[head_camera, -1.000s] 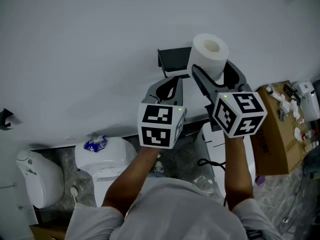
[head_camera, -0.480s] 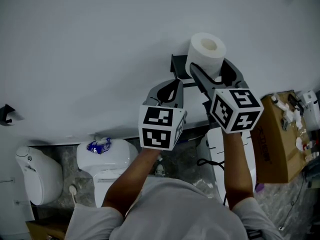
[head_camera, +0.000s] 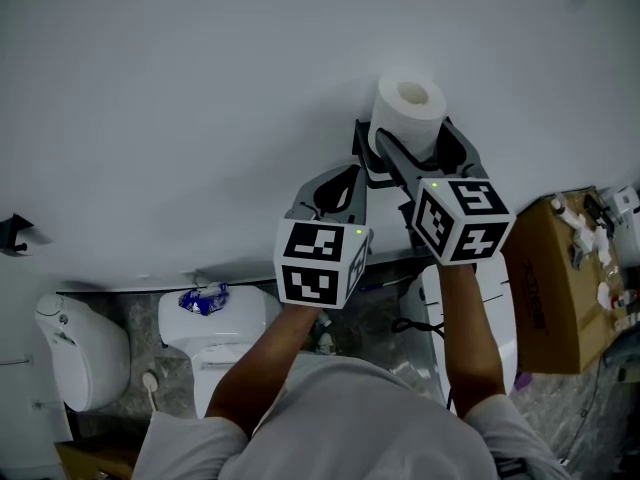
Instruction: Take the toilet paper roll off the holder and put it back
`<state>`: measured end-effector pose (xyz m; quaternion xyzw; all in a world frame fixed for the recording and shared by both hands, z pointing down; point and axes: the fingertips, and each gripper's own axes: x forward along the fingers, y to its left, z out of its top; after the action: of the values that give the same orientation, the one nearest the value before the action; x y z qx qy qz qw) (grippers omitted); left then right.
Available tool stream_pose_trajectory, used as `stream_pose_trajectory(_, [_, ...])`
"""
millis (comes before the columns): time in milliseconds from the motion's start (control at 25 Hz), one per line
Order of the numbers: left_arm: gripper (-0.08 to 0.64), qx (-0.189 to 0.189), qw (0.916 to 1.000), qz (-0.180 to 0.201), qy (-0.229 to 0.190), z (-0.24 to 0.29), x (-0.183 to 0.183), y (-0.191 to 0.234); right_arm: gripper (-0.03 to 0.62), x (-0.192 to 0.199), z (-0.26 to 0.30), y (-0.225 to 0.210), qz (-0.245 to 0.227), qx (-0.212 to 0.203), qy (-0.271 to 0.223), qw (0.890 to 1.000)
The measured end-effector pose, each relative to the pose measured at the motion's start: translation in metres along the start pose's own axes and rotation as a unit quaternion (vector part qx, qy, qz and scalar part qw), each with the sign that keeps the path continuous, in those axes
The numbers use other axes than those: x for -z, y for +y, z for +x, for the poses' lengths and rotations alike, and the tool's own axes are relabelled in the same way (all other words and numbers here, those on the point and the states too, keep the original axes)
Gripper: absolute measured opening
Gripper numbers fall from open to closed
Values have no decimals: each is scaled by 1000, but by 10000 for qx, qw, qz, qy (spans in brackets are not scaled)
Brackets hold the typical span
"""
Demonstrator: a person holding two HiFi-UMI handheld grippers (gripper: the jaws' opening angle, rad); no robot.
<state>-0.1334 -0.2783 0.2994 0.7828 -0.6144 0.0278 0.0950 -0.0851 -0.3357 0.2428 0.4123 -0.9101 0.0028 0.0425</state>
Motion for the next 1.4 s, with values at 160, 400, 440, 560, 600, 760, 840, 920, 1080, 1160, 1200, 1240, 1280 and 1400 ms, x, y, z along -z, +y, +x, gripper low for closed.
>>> stream_pose_trajectory(160, [3, -25, 10000, -3, 44, 6, 4, 3, 360, 6, 5, -2, 67, 24, 12, 10000])
stream_pose_trajectory(400, [3, -37, 10000, -33, 75, 9, 6, 4, 360, 12, 9, 1, 108, 1, 41, 9999])
stream_pose_trajectory(440, [3, -44, 10000, -39, 81, 10, 7, 4, 360, 12, 9, 0, 113, -17, 45, 9999])
stream_pose_trajectory(560, [4, -52, 9999, -55, 119, 11, 10, 3, 360, 12, 10, 0, 106, -45, 23, 9999])
stream_pose_trajectory(600, [3, -49, 9999, -59, 129, 11, 11, 2, 360, 11, 10, 1, 101, -45, 1, 9999])
stream_pose_trajectory(760, [3, -53, 9999, -65, 125, 9, 12, 0, 360, 11, 7, 0, 132, -58, -50, 9999])
stream_pose_trajectory(840, [3, -67, 9999, -74, 119, 8, 12, -1, 360, 12, 4, 0, 157, -73, -55, 9998])
stream_pose_trajectory(920, [3, -70, 9999, -78, 121, 7, 13, -3, 360, 13, 0, -1, 172, -74, -59, 9998])
stream_pose_trajectory(1080, [3, -42, 9999, -69, 130, 5, 14, -10, 360, 14, -8, -2, 187, -66, -68, 9998])
stream_pose_trajectory(1160, [3, -26, 9999, -70, 141, 4, 16, -14, 360, 16, -13, -3, 197, -61, -58, 9998])
stream_pose_trajectory(1200, [3, -24, 9999, -72, 145, 3, 17, -16, 360, 18, -15, -3, 209, -57, -52, 9998])
stream_pose_trajectory(1240, [3, -24, 9999, -75, 147, 2, 17, -18, 360, 19, -18, -4, 222, -51, -48, 9997])
stream_pose_trajectory(1280, [3, -26, 9999, -77, 149, 1, 18, -19, 360, 20, -21, -4, 235, -46, -46, 9997])
stream_pose_trajectory(1400, [3, -25, 9999, -76, 149, -2, 19, -26, 360, 21, -30, -5, 241, -49, -53, 9997])
